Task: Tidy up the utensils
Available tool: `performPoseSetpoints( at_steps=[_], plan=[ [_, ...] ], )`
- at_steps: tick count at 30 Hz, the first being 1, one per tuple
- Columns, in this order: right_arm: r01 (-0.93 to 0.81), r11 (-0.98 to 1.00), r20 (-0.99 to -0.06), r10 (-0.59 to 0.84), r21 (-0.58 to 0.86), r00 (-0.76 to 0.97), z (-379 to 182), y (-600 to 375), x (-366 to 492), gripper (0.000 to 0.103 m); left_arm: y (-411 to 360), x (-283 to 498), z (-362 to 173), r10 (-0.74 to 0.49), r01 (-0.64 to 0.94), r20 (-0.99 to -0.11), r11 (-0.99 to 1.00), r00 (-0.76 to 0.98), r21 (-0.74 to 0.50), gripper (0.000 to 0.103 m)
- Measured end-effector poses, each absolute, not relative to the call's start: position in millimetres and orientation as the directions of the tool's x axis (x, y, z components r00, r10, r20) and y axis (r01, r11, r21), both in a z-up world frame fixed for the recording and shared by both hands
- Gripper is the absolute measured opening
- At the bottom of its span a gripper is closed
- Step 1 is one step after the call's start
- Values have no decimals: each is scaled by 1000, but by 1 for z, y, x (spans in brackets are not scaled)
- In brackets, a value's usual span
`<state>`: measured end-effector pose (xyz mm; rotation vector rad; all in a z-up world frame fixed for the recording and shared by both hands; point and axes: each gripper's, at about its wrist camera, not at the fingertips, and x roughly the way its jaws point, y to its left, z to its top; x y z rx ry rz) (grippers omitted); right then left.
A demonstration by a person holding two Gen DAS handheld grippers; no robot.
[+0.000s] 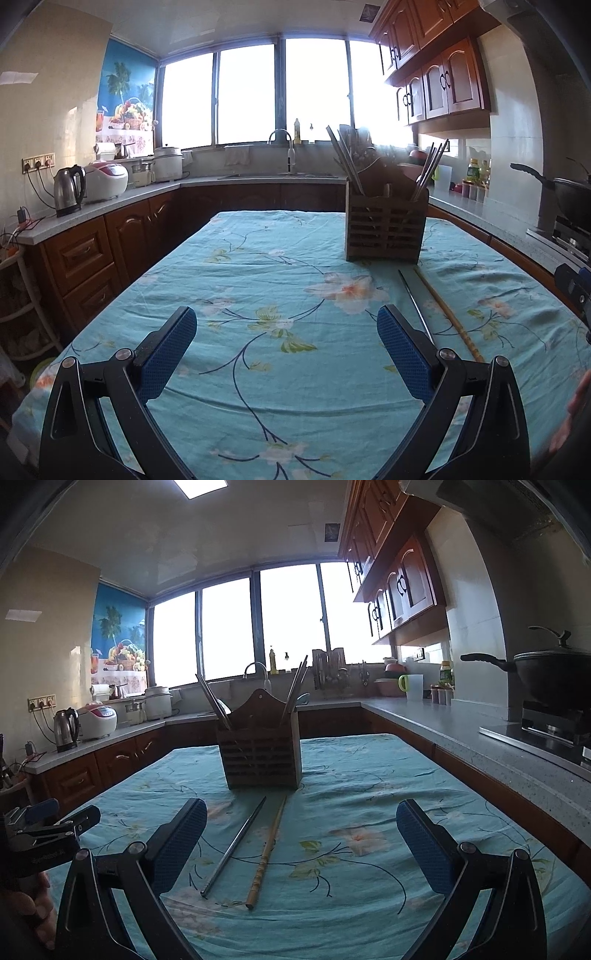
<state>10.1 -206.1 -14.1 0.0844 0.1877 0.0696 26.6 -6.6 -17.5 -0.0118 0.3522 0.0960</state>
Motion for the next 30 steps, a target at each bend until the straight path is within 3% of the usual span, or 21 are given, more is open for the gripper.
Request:
performPoseSetpoints(
  at_steps=[30],
  plan=[
    [-71, 992, -170, 88, 105, 981, -11, -207, 9, 103, -19, 17, -8, 100, -93, -294, 995, 950, 38, 101]
  ],
)
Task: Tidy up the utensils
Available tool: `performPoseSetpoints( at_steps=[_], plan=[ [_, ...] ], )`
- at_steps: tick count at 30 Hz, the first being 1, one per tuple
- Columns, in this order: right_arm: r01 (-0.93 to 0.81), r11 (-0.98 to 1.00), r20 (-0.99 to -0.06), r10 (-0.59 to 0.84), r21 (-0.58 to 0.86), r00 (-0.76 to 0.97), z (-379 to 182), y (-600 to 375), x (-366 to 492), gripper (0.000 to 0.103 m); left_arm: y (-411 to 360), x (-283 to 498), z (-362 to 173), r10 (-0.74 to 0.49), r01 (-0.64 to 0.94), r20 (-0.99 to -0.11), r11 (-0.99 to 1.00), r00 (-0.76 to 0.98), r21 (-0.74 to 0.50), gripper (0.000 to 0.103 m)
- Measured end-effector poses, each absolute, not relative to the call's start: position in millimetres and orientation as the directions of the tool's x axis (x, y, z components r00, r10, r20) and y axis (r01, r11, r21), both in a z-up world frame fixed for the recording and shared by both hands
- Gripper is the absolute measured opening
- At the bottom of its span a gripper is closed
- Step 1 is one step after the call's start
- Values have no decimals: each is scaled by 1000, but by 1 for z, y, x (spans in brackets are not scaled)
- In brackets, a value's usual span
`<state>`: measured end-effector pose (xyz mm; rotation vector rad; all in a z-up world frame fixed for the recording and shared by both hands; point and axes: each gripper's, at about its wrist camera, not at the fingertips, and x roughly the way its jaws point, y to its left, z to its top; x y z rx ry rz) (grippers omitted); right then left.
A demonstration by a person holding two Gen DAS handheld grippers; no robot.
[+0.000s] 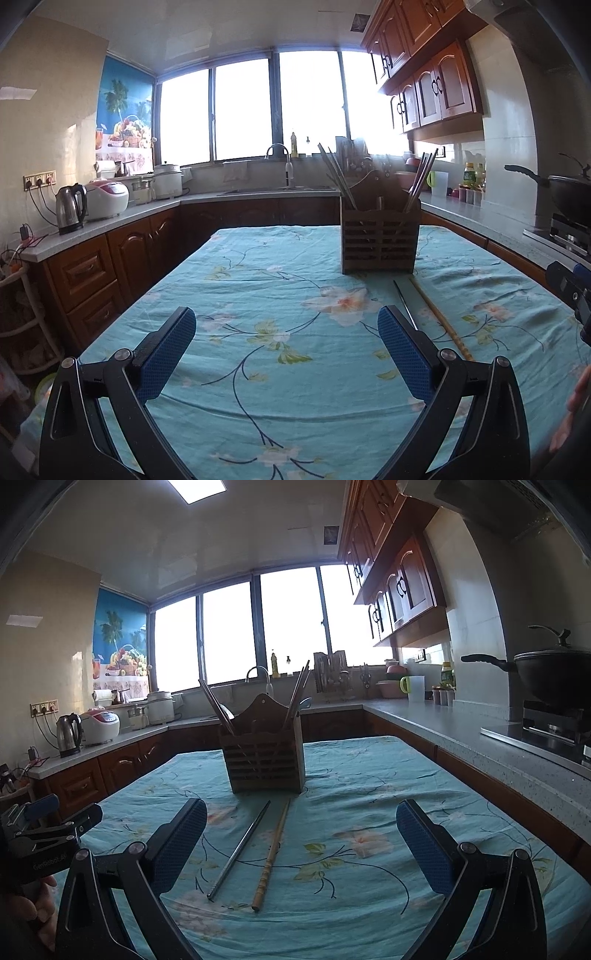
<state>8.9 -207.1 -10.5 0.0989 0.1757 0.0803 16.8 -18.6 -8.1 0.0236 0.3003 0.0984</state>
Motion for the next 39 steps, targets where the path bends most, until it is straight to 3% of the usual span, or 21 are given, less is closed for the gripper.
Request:
performPoseSetpoints(
  at_steps=[39],
  plan=[
    [-75, 991, -170, 94, 113, 981, -12, -204, 9, 103, -23, 18, -9, 79, -69, -309, 997, 948, 45, 102]
  ],
)
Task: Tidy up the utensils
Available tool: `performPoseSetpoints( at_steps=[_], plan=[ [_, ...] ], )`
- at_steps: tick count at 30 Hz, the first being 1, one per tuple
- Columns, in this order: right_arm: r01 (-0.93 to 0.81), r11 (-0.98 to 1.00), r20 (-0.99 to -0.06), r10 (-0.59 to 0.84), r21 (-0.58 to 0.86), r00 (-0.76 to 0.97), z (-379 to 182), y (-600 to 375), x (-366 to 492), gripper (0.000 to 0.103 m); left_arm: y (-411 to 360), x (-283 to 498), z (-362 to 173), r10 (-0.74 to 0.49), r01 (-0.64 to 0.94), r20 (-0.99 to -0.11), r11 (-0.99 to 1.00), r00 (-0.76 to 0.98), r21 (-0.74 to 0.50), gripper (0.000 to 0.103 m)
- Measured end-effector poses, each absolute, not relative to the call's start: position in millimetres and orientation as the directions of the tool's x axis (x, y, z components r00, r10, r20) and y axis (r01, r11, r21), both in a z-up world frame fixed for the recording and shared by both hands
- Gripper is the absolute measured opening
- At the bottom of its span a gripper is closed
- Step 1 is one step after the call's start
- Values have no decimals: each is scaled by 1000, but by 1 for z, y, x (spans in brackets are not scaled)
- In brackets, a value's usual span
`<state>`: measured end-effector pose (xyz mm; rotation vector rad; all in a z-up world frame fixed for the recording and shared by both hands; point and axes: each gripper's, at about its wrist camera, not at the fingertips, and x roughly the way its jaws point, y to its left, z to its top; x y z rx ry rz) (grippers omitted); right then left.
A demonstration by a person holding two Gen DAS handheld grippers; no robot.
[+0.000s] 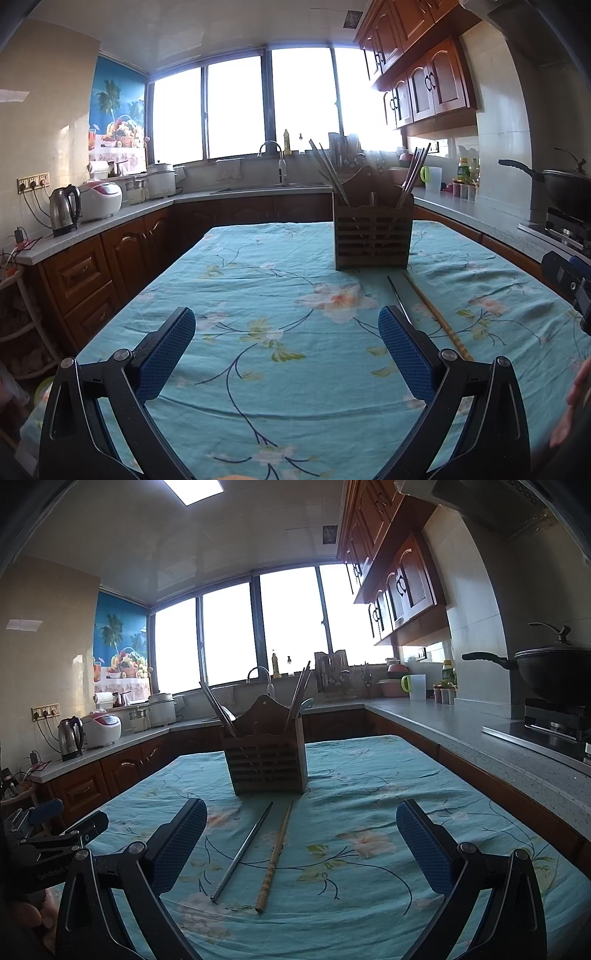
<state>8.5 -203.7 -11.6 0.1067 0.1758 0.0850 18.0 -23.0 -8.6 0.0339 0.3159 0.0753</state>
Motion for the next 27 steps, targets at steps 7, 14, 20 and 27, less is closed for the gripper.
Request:
performPoseSetpoints(
  at_steps=[7, 14, 20, 27],
  plan=[
    [-79, 990, -164, 98, 116, 982, -10, -201, 8, 103, -23, 18, -8, 82, -72, -304, 996, 949, 44, 102],
    [-81, 990, -164, 100, 118, 981, -10, -202, 8, 103, -24, 18, -10, 82, -70, -308, 996, 948, 48, 101],
    [-78, 990, -166, 97, 119, 981, -9, -200, 8, 103, -24, 17, -10, 79, -68, -308, 997, 948, 47, 101],
    [-79, 989, -169, 99, 121, 981, -10, -199, 8, 103, -24, 16, -10, 77, -65, -309, 997, 948, 49, 101]
  ],
)
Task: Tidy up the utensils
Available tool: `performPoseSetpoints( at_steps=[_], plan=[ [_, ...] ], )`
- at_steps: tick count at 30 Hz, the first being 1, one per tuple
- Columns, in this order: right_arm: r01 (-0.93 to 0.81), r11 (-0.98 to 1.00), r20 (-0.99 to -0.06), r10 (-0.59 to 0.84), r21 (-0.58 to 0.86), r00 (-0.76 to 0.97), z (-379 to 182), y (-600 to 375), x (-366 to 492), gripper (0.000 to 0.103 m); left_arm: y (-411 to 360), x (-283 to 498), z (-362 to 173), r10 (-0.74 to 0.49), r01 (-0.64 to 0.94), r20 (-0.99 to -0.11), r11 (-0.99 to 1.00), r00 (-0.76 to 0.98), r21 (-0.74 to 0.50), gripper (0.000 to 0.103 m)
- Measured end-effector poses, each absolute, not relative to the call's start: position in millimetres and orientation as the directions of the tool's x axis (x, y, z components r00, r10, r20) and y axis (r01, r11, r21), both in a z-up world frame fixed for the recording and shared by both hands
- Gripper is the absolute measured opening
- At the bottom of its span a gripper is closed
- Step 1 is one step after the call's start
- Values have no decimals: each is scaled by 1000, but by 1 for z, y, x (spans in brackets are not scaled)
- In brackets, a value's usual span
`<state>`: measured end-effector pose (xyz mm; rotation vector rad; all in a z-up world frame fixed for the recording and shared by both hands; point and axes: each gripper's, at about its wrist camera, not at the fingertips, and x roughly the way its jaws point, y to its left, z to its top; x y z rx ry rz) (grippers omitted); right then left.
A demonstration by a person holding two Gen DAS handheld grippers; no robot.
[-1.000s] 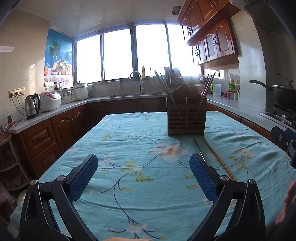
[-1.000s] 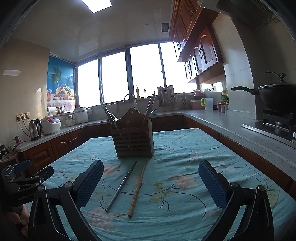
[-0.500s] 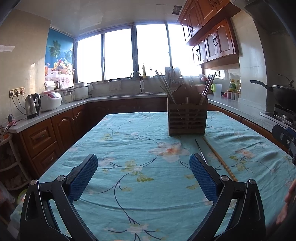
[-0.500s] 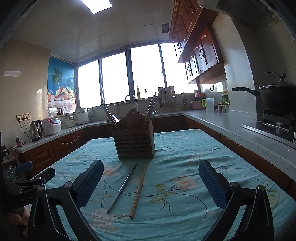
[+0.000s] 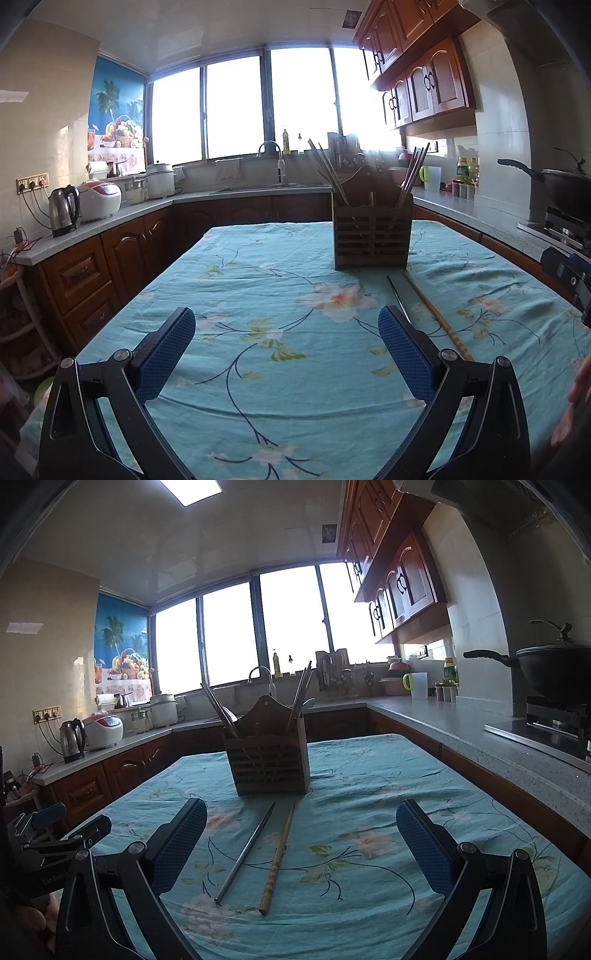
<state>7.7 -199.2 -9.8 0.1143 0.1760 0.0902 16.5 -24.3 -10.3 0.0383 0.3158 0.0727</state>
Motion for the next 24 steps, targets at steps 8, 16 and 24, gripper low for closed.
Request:
performPoseSetpoints(
  at_steps=[8, 16, 24],
  plan=[
    [-79, 989, -171, 100, 127, 980, -11, -199, 7, 103, -25, 16, -10, 71, -60, -311, 997, 948, 46, 101],
    [-80, 988, -173, 103, 134, 980, -11, -202, 8, 103, -25, 17, -10, 66, -55, -314, 998, 947, 44, 102],
    [-80, 988, -175, 104, 135, 979, -11, -201, 8, 103, -26, 19, -11, 58, -46, -319, 998, 946, 44, 101]
  ],
)
